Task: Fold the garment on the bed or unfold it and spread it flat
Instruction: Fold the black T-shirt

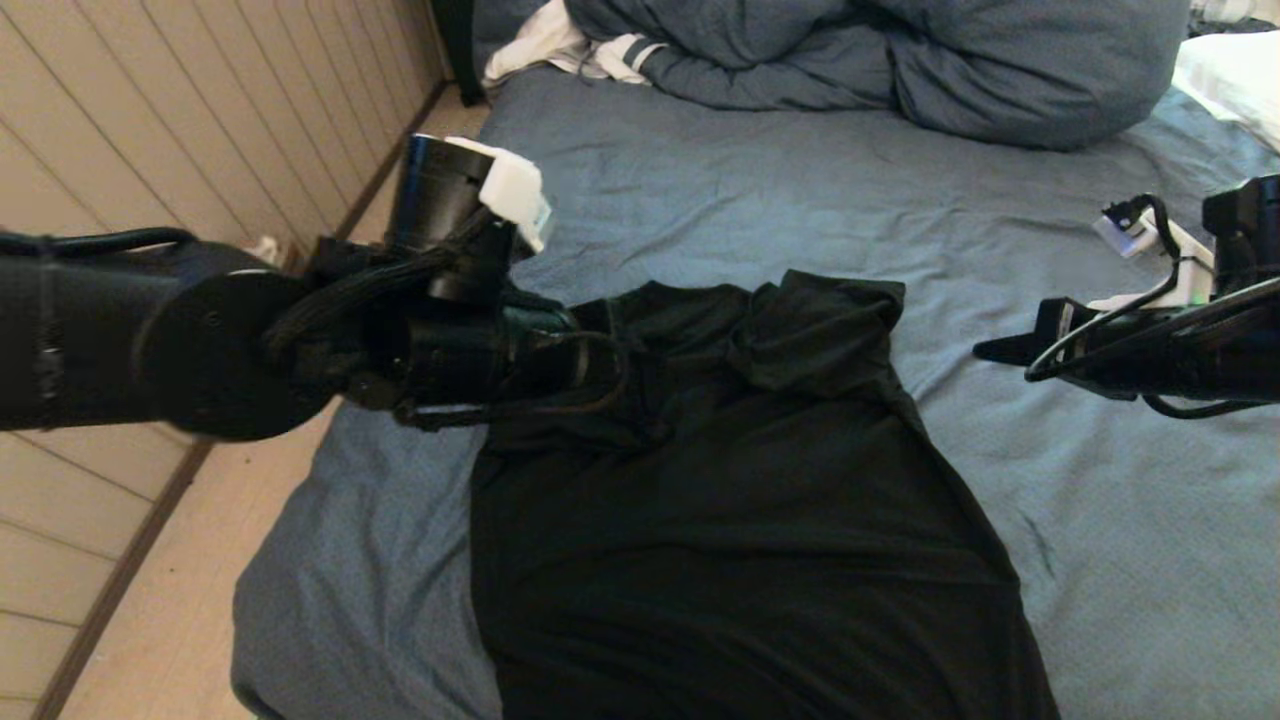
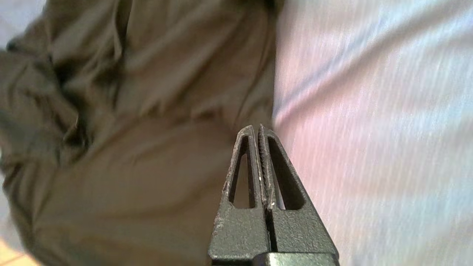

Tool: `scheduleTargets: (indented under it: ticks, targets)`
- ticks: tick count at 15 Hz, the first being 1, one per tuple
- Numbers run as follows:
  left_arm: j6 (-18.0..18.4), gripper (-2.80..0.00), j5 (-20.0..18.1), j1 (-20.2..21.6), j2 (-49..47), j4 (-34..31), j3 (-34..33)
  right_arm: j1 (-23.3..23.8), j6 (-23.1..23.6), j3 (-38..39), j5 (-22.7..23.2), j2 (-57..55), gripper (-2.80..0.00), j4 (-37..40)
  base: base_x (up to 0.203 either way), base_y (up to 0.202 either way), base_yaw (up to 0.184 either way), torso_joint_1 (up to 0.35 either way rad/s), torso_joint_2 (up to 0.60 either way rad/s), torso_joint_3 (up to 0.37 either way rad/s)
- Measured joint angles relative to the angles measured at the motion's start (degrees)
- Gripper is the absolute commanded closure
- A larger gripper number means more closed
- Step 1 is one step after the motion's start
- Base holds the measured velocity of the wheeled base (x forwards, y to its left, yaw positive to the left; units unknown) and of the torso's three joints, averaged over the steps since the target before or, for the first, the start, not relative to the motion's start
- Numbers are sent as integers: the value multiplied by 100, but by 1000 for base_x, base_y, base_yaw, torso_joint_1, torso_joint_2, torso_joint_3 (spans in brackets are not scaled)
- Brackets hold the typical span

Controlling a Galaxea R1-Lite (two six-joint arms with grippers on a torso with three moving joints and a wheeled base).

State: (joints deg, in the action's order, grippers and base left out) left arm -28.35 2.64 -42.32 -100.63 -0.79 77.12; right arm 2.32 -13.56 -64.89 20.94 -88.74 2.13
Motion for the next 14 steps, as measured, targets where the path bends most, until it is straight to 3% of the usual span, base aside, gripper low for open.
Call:
scheduleTargets:
  ticks: [3, 6, 10, 11, 12, 14]
  targets:
    - [66, 0, -154, 327, 1103, -39, -1463, -4, 228, 276, 11, 546, 0, 859, 0, 0, 0, 0, 0, 0]
    - [123, 0, -207, 632, 2195, -48, -2871, -17, 825, 757, 22, 1187, 0, 2042, 0, 0, 0, 0, 0, 0]
    - [105, 0, -279, 758, 3292, -26, -4401, -9, 1092, 1634, 4, 1770, 0, 2279, 0, 0, 0, 0, 0, 0]
    - [96, 0, -320, 767, 3457, -26, -4715, -6, 1102, 1805, -11, 1829, -280, 2273, 0, 0, 0, 0, 0, 0]
    - [90, -280, -361, 771, 3585, -33, -4986, -1, 1112, 1951, -17, 1861, -280, 2263, 0, 0, 0, 0, 0, 0]
    - [74, -280, -476, 773, 3795, -48, -5399, 0, 1207, 2172, -22, 1901, -280, 2245, 0, 0, 0, 0, 0, 0]
